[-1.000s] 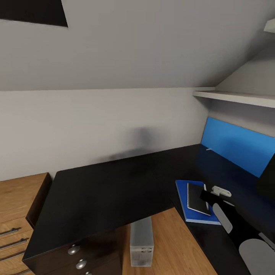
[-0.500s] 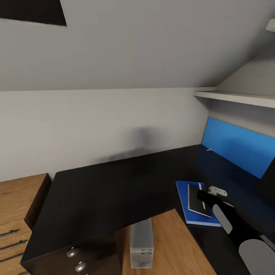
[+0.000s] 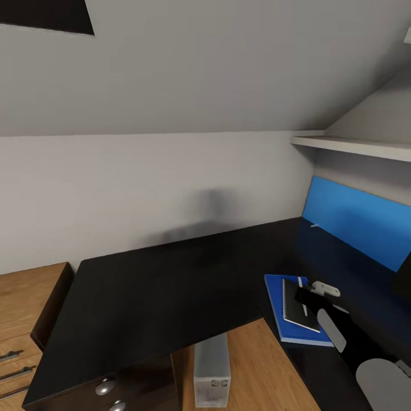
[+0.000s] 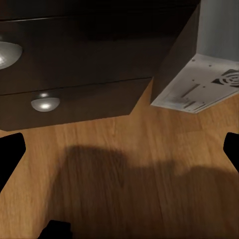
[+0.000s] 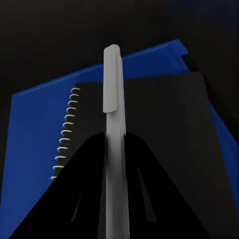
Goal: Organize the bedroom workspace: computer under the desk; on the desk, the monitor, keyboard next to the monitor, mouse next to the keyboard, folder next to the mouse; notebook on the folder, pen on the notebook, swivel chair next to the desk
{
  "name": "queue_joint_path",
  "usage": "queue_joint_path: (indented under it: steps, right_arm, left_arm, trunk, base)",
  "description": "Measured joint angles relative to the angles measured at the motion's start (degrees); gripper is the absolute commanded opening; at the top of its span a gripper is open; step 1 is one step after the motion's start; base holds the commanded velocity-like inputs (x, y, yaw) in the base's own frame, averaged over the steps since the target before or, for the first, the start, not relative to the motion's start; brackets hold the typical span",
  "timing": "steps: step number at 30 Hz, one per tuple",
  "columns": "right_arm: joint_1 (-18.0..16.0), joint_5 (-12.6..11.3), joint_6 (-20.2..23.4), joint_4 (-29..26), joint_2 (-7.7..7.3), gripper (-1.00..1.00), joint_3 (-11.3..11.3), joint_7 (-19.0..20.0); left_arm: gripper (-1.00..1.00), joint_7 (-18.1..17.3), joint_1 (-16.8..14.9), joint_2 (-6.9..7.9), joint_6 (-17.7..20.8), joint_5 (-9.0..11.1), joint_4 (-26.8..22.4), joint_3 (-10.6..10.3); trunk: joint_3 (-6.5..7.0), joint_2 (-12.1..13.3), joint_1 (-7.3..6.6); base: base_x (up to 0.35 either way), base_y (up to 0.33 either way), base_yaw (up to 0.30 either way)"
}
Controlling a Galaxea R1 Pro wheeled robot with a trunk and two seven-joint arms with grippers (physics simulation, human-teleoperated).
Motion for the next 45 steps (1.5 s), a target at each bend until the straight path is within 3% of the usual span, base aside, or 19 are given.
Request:
queue_joint_path:
  steps: [10,40,41,45]
  right_arm:
    - [0.0,0.3,-4.3,3.1,0.57,-1.00,0.1,0.0]
    - [0.0,0.4,-5.1,3.7,1.15,-1.00,0.2,-0.3]
    - [0.0,0.4,-5.1,3.7,1.16,1.00,0.2,-0.3]
    - [0.0,0.2,-5.1,3.6,1.16,1.00,0.2,-0.1]
  left_arm:
    - [1.00,0.0,0.0,-0.05,0.0,0.0,0.0,0.0]
    - [1.00,0.0,0.0,0.03,-0.1,0.0,0.0,0.0]
    - [1.00,0.0,0.0,0.03,-0.1,0.0,0.0,0.0]
    - [1.00,0.0,0.0,0.03,-0.1,0.0,0.0,0.0]
  trunk:
    - [0.00,0.0,0.00]
    - [0.00,0.0,0.00]
    - [0.00,0.0,0.00]
    - [0.00,0.0,0.00]
  base:
    - [0.000,0.000,0.000]
    - [0.000,0.000,0.000]
    - [0.000,0.000,0.000]
    - [0.000,0.000,0.000]
